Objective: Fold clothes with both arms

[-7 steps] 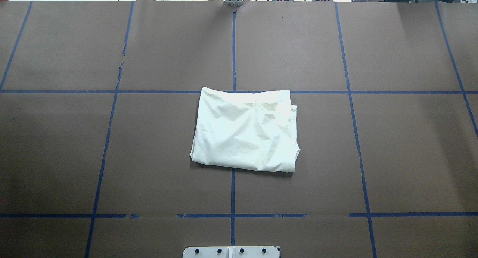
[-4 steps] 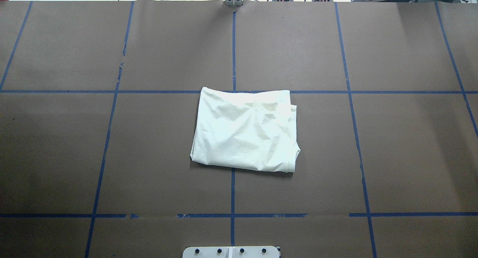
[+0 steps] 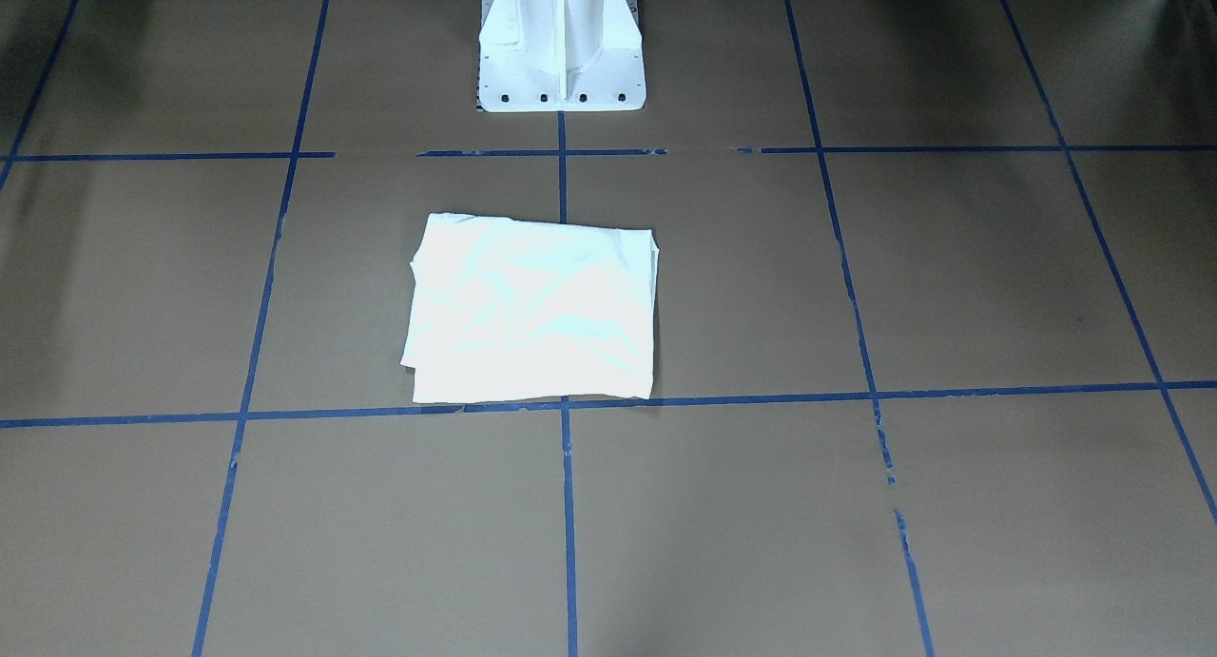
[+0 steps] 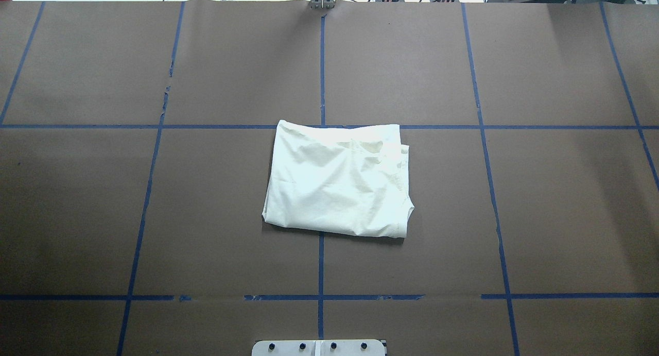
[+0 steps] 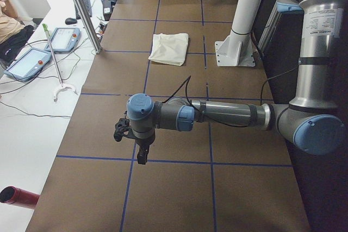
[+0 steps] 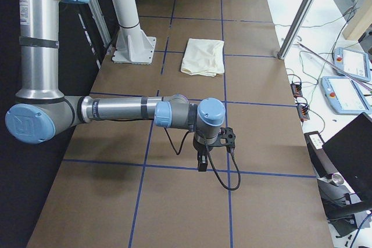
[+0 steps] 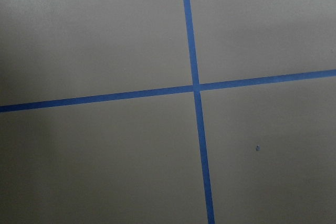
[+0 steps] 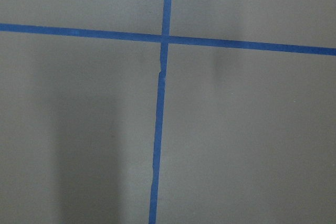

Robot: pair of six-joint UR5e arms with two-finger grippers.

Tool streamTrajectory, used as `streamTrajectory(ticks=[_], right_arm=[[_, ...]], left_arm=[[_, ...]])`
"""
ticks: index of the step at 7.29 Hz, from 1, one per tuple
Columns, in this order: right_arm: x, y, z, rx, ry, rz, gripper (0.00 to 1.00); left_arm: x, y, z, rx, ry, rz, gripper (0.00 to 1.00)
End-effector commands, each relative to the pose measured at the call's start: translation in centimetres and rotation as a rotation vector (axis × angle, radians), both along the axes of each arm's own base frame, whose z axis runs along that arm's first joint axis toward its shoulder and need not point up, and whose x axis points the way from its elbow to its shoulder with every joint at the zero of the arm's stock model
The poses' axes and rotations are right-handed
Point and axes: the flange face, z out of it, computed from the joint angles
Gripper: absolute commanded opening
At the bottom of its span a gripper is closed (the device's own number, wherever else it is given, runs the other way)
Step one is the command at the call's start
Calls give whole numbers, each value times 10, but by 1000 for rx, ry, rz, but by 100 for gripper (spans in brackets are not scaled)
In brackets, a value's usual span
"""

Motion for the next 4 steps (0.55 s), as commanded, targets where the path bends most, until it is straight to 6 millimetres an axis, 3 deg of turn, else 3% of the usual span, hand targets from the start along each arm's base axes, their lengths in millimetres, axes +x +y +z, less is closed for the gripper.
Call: streamTrajectory(ticks=[1, 4], right_arm=[[-10, 1, 3, -4, -2, -23, 100], [-13, -2, -1, 6, 1, -28, 100]], left_arm=[[1, -3, 13, 19, -12, 2, 99], [1, -2, 16, 30, -6, 5, 99]])
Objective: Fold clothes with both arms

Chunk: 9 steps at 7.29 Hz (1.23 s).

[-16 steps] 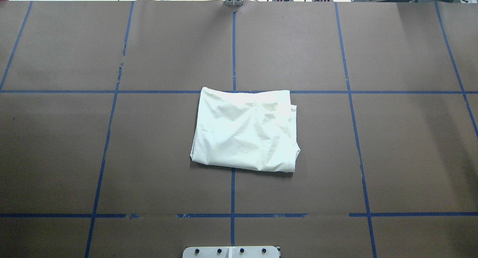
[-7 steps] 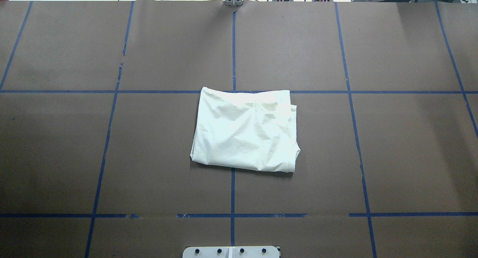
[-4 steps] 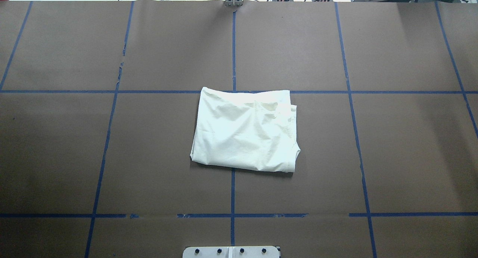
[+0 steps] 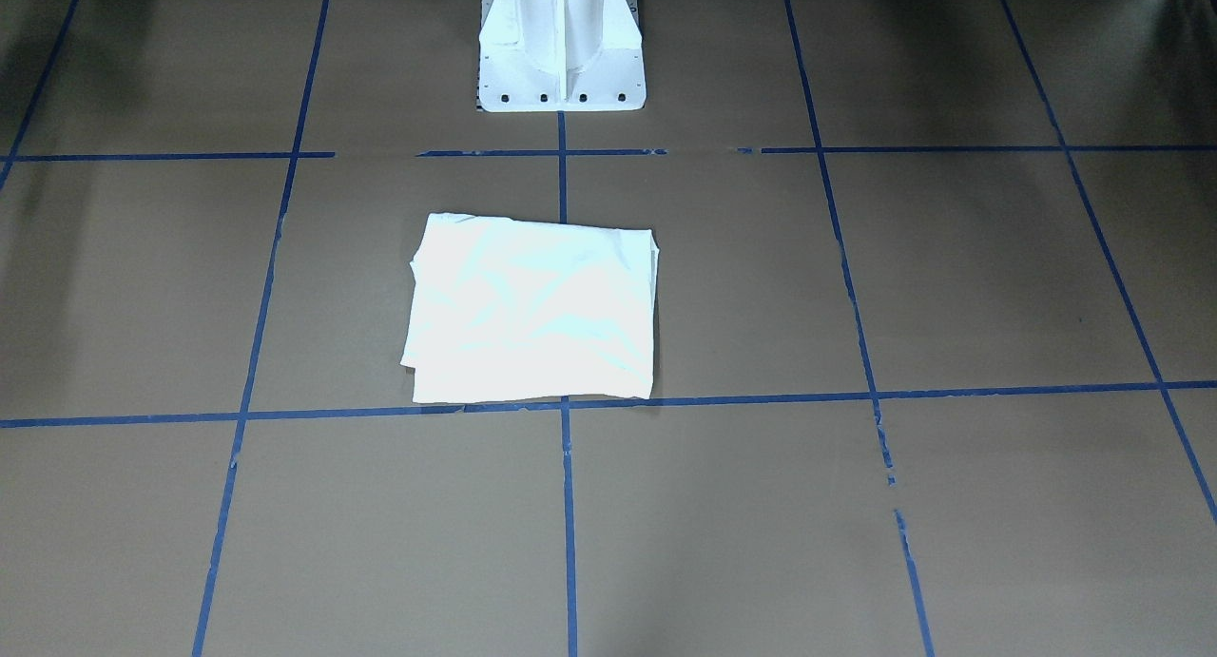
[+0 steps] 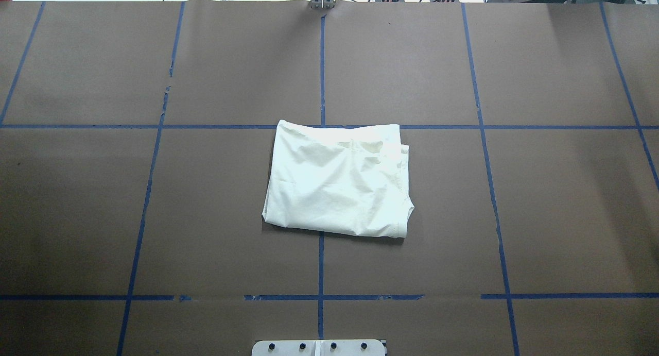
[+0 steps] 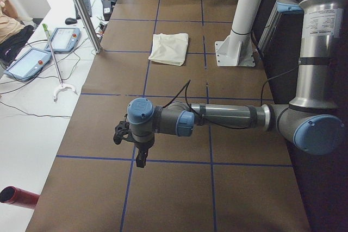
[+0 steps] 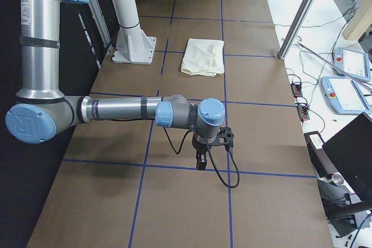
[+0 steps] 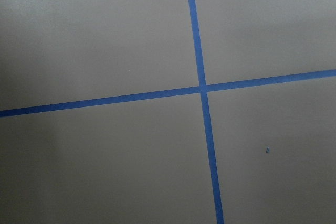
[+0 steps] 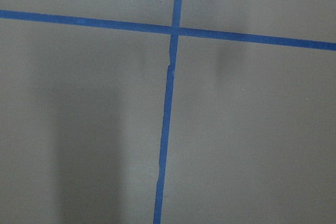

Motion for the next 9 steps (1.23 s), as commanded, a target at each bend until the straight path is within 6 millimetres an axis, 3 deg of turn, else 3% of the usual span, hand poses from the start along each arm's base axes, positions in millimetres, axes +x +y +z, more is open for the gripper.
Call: streamTrajectory(ticks=[1, 9], right_arm=[[-1, -2, -2, 7, 2, -3, 100], [-8, -7, -7, 15, 3, -17, 100]], left_arm=[[0, -1, 2, 9, 0, 0, 99], [0, 0, 5, 4, 0, 0, 99]])
